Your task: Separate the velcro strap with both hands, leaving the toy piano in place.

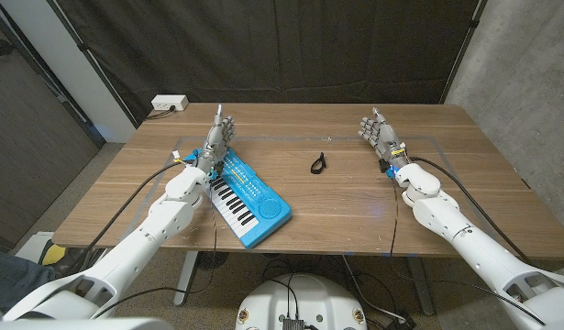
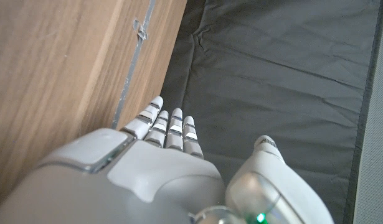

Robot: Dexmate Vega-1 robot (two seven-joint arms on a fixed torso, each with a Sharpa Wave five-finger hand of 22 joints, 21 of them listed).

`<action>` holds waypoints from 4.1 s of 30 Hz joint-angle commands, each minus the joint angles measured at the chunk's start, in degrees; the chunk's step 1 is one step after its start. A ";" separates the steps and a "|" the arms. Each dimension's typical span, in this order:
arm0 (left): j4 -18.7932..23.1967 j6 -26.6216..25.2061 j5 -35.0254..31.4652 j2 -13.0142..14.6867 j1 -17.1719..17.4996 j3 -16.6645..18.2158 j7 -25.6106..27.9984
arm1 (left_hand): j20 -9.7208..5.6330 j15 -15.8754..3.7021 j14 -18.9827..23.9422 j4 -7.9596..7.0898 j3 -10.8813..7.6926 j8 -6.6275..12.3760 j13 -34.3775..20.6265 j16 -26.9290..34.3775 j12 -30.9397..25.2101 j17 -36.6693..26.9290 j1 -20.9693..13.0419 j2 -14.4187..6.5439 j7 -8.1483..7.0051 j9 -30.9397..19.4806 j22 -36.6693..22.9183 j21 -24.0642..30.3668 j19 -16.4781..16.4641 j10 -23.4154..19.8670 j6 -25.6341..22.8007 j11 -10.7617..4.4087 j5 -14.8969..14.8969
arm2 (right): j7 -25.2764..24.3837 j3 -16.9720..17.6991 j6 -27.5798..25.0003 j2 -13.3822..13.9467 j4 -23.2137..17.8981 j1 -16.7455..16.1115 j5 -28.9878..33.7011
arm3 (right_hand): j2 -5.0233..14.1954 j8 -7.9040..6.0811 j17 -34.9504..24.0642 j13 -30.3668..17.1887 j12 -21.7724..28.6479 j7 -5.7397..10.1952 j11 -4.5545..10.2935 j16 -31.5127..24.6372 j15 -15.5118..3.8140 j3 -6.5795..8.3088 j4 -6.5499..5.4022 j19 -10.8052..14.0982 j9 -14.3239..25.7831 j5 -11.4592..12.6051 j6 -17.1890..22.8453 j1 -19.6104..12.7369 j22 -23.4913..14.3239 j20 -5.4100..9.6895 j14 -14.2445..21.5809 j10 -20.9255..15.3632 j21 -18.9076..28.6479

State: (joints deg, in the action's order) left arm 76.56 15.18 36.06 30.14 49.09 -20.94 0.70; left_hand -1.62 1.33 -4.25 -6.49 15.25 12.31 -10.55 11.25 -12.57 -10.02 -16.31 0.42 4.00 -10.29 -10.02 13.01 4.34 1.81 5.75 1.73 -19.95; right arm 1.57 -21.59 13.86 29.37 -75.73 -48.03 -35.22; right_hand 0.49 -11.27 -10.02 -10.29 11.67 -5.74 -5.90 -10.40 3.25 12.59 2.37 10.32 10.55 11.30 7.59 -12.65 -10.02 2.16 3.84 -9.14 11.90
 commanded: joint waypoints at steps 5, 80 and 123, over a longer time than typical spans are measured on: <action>3.28 -0.68 -1.47 1.54 1.67 0.52 1.94 | 0.13 -0.11 -0.58 0.17 0.30 0.09 -0.09 0.09 -0.22 -0.30 -0.58 -0.30 -0.14 -0.26 -0.13 -0.13 1.02 0.48 0.45 -0.37 -0.22 | -1.38 2.05 -2.45 -0.26 -4.76 -2.61 5.82 | 0.18 -0.54 -0.18 -0.19 0.75 0.13 0.16 -0.62 -0.14 0.70 0.81 1.31 0.21 0.15 1.57 -1.73 -0.28 0.01 1.75 -1.75 0.51; 32.53 -27.39 -59.18 6.04 4.33 -10.05 23.38 | -2.85 -5.40 27.65 13.40 -3.98 4.05 -0.45 2.97 -2.97 -0.58 -29.92 -3.52 -3.75 -0.62 -0.78 3.16 -19.81 -27.09 -27.14 -5.97 3.68 | 3.15 10.92 0.13 3.33 -9.80 -10.73 -0.73 | 0.33 -0.83 -0.38 -0.28 1.67 1.43 1.44 -0.77 -1.26 1.08 3.80 4.58 0.32 -0.82 5.55 -5.79 -0.51 0.40 5.86 -6.40 0.54; 38.05 -44.92 -96.69 6.59 -11.00 -28.06 -14.00 | -1.16 -7.91 35.00 14.73 -7.29 3.65 -0.68 2.42 -1.83 -0.88 -39.31 -7.93 -6.15 -0.77 -1.01 4.50 -26.49 -35.02 -34.58 -9.34 6.39 | 4.92 13.44 -0.80 3.80 -9.87 -12.45 -2.94 | 0.90 -0.47 -0.48 -0.31 1.54 1.31 1.36 -1.06 -1.94 1.04 3.98 6.88 0.37 -0.82 5.79 -6.08 -0.59 0.92 7.93 -7.17 1.00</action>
State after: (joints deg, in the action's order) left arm 114.99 -31.54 -51.72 37.02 41.88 -45.21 -2.62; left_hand -2.65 -2.78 31.03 8.13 8.34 16.49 -11.08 13.99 -14.65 -10.78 -54.61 -7.43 -1.76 -10.80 -10.81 17.27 -21.70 -33.31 -29.23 -6.98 -13.96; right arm 7.82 -8.76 13.28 33.17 -83.81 -59.14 -37.98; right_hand 1.17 -11.85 -10.26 -10.27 13.00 -4.41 -4.58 -11.24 1.23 13.60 5.93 16.46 10.79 10.63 13.01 -18.30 -10.55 2.35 11.18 -15.78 12.77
